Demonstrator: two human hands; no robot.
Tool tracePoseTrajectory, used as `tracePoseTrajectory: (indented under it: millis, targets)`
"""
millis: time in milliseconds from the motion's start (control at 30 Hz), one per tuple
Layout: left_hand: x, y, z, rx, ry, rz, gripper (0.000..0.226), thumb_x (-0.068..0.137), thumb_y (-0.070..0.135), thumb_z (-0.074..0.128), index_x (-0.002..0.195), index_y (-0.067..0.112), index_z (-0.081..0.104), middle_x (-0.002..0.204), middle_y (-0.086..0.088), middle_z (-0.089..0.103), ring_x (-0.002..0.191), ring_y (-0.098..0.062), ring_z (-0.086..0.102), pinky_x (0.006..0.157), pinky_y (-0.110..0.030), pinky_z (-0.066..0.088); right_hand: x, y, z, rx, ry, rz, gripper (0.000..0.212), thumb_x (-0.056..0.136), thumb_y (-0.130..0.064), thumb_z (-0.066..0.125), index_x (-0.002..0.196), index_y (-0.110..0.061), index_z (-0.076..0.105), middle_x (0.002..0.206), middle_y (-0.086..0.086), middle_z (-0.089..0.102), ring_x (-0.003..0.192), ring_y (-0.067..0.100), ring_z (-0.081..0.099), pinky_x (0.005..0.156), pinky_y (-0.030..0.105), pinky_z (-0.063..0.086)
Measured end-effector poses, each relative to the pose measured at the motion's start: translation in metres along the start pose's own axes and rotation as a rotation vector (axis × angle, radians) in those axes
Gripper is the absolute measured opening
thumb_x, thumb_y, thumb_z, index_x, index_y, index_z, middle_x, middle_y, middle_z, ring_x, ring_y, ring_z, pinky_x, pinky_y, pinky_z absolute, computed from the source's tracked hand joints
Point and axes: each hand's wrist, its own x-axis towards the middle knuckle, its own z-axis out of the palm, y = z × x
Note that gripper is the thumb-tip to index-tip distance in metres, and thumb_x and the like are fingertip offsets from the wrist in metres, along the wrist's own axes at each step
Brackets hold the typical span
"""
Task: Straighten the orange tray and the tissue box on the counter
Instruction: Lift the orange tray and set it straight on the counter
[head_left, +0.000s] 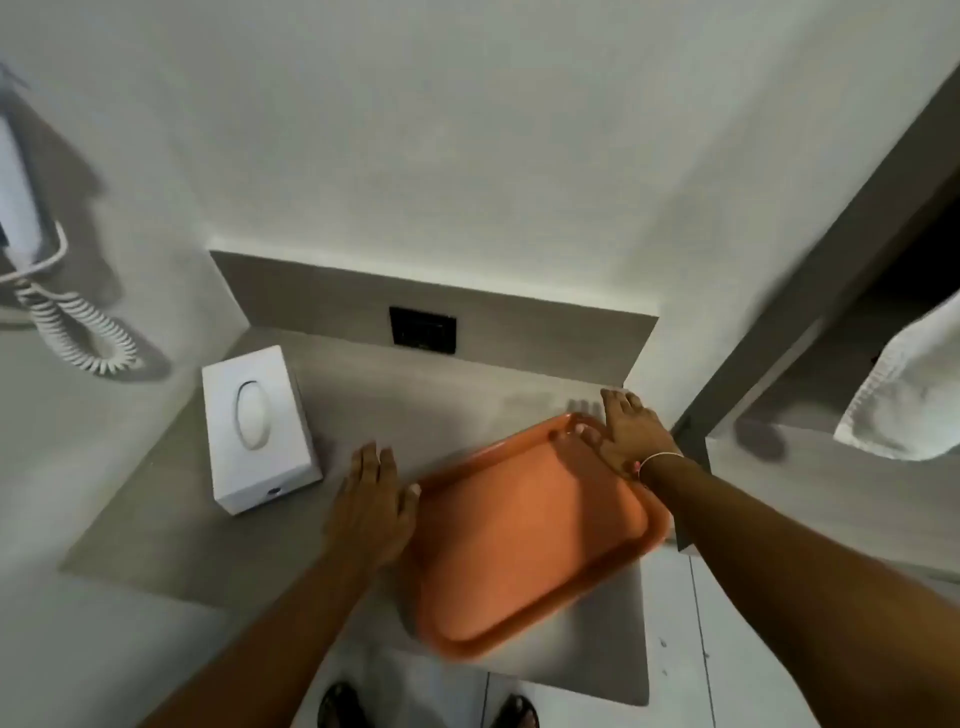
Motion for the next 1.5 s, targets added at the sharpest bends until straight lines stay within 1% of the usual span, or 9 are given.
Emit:
tracePoseTrajectory:
  millis: [133,400,567,700,800,933,1033,1200,1500]
  targets:
    - [-0.04,0.005,0.04,-0.081,-0.158,-0.139,0.071,0.093,0.046,0.029,0.149,0.007,0.01,0.16,-0.019,0.009,0.148,-0.031,0.007,0.119,-0.045,0.018,-0.013,0.019,0.033,-0.009,-0.107,0.022,0.081,0.093,-0.061,0.036,0.153,-0.011,0.016,0.162,0.014,0.016,0.149,0.033,0.013,0.12,0.05,0.017]
    - [-0.074,0.018,0.076,-0.154,-0.255,-0.318,0.077,0.095,0.045,0.032,0.148,0.003,-0.004,0.159,-0.024,-0.004,0.147,-0.038,0.002,0.116,-0.052,0.02,-0.031,0.042,0.075,0.075,-0.201,0.141,0.092,0.091,-0.066,0.035,0.154,-0.012,-0.005,0.165,0.013,-0.001,0.151,0.034,0.002,0.121,0.053,0.012]
    - [-0.079,0.022,0.087,-0.253,-0.256,-0.345,0.076,0.095,0.04,0.034,0.147,0.001,-0.007,0.159,-0.023,-0.003,0.148,-0.035,0.002,0.117,-0.05,0.019,-0.03,0.045,0.082,0.13,-0.19,0.158,0.089,0.092,-0.063,0.037,0.154,-0.014,-0.002,0.164,0.013,0.006,0.149,0.036,0.011,0.12,0.055,0.018]
    - [-0.08,0.021,0.09,-0.35,-0.227,-0.353,0.075,0.096,0.035,0.037,0.148,0.004,-0.006,0.161,-0.019,-0.001,0.148,-0.032,0.003,0.117,-0.048,0.018,-0.029,0.042,0.077,0.235,-0.156,0.193,0.078,0.089,-0.059,0.048,0.148,-0.017,0.019,0.152,0.015,0.035,0.133,0.041,0.042,0.108,0.056,0.038]
    - [-0.079,0.018,0.089,-0.449,-0.199,-0.368,0.073,0.095,0.032,0.041,0.15,0.008,-0.001,0.161,-0.015,0.007,0.147,-0.032,0.014,0.116,-0.046,0.02,-0.03,0.039,0.068,0.4,-0.121,0.223,0.057,0.086,-0.056,0.055,0.132,-0.026,0.039,0.126,0.008,0.059,0.107,0.036,0.061,0.093,0.051,0.049]
    - [-0.069,0.01,0.08,-0.561,-0.127,-0.414,0.063,0.093,0.027,0.048,0.148,0.016,0.019,0.155,-0.013,0.031,0.134,-0.036,0.041,0.11,-0.045,0.033,-0.032,0.034,0.061,0.564,-0.129,0.289,0.046,0.087,-0.053,0.058,0.126,-0.031,0.048,0.104,0.002,0.063,0.099,0.035,0.062,0.09,0.049,0.048]
    - [-0.054,-0.001,0.066,-0.66,-0.076,-0.407,0.053,0.092,0.024,0.053,0.142,0.021,0.036,0.143,-0.012,0.049,0.122,-0.034,0.053,0.101,-0.038,0.038,-0.034,0.028,0.057,0.678,-0.128,0.35,0.04,0.086,-0.053,0.061,0.117,-0.029,0.053,0.1,0.003,0.065,0.096,0.034,0.062,0.09,0.049,0.049]
    - [-0.003,-0.025,0.037,-0.703,-0.089,-0.415,0.048,0.091,0.027,0.055,0.137,0.015,0.046,0.144,-0.012,0.049,0.128,-0.032,0.048,0.106,-0.038,0.032,-0.034,0.015,0.053,0.775,-0.078,0.404,0.027,0.086,-0.049,0.062,0.105,-0.03,0.057,0.1,0.005,0.068,0.094,0.033,0.062,0.09,0.052,0.049]
    - [0.128,-0.066,0.003,-0.662,-0.25,-0.242,0.042,0.087,0.03,0.055,0.127,0.017,0.056,0.126,-0.014,0.063,0.112,-0.031,0.059,0.101,-0.044,0.045,-0.016,-0.025,0.051,0.863,0.03,0.552,0.009,0.091,-0.032,0.059,0.094,-0.023,0.063,0.097,0.006,0.07,0.095,0.033,0.062,0.089,0.05,0.049]
